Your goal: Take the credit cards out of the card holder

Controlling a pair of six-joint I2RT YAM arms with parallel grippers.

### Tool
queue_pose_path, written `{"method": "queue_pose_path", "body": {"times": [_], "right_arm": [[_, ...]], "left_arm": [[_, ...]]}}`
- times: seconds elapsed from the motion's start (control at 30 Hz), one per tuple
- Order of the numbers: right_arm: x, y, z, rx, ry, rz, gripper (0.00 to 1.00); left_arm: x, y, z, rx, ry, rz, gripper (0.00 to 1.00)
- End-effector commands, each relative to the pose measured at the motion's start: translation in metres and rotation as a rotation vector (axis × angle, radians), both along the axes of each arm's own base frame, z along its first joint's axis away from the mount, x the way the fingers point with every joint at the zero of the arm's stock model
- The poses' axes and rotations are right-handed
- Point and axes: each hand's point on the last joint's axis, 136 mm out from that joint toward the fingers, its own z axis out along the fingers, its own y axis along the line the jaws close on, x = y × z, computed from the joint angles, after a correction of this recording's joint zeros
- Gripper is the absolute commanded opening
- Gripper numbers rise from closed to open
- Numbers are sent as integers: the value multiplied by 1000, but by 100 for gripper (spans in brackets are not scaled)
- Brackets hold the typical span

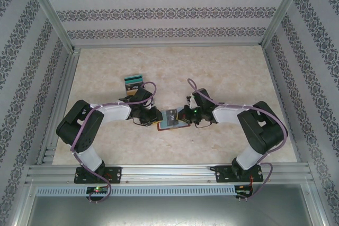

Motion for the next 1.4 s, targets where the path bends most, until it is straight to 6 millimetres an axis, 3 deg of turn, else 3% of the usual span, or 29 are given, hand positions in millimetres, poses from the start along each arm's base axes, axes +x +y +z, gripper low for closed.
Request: {"method": "queue_pose_path", "body": {"times": [0.0,0.17,0.33,0.43,0.57,0.7,0.87,1.13,1.37], "right_arm": [[-5,-18,-1,-20,-4,-9,0],[-7,-32,9,-1,-24,-26,0],[-6,-37,34,30,-83,-33,0],[-4,-36,51,53,-119,-37,0],[-1,-32,74,107,-153,-51,0],[4,-28,98,162,-193,-72,0],[9,-24,128,239,-242,-90,0],[16,-13,159,364,-274,-96,0],[22,-8,168,430,-282,-97,0]], "left_arm": [[-14,10,-16,78,56,-21,23],[-12,8,-13,73,46,-26,23],[-6,4,0,48,18,-27,26],[1,-2,22,2,-28,-24,35],[17,-16,65,-125,-121,9,45],[31,-27,106,-256,-201,38,47],[41,-34,141,-400,-255,77,48],[50,-44,171,-578,-293,105,48],[47,-44,166,-567,-274,103,47]]}}
